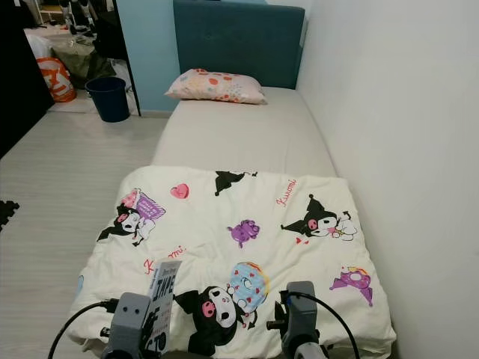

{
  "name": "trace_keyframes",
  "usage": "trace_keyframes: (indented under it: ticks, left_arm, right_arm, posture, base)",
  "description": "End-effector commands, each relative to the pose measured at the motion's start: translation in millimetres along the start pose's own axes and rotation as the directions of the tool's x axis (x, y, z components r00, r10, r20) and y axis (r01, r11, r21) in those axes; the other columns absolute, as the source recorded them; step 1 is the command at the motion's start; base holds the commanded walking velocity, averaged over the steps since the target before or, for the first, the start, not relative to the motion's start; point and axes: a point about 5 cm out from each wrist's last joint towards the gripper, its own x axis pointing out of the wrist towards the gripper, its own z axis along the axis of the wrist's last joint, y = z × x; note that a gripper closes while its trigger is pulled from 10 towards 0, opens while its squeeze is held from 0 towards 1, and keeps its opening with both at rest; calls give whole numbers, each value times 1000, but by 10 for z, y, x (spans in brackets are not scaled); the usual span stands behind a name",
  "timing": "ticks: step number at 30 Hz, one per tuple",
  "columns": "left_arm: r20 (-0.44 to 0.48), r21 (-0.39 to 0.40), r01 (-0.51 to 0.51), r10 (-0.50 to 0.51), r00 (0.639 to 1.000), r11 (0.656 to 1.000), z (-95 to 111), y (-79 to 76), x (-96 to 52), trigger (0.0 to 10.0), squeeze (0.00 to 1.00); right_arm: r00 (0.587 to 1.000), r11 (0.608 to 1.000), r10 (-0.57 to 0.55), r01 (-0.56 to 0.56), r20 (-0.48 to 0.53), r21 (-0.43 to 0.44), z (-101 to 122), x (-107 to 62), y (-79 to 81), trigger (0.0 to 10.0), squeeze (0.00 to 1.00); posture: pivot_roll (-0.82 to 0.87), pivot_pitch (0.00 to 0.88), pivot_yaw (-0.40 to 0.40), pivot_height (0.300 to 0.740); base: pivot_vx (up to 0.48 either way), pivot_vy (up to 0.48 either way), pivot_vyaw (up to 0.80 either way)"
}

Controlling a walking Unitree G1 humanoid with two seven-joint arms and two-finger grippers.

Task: Clean up the room

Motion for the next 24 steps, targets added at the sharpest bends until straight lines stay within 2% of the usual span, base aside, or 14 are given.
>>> trace_keyframes:
  ticks: [1,24]
  left_arm:
    - [14,5,0,0,1000,1000,26,-11,-6,10000,0]
    - [14,4,0,0,1000,1000,27,-13,-7,10000,0]
  right_arm:
    - [1000,1000,-11,11,-16,-3,-43,-21,-16,10000,0]
    - [1000,999,-10,10,-7,-34,-39,-23,-7,10000,0]
  posture:
    - [45,139,-54,728]
    - [45,144,-54,728]
  base:
    - [0,0,0]
    - [0,0,0]
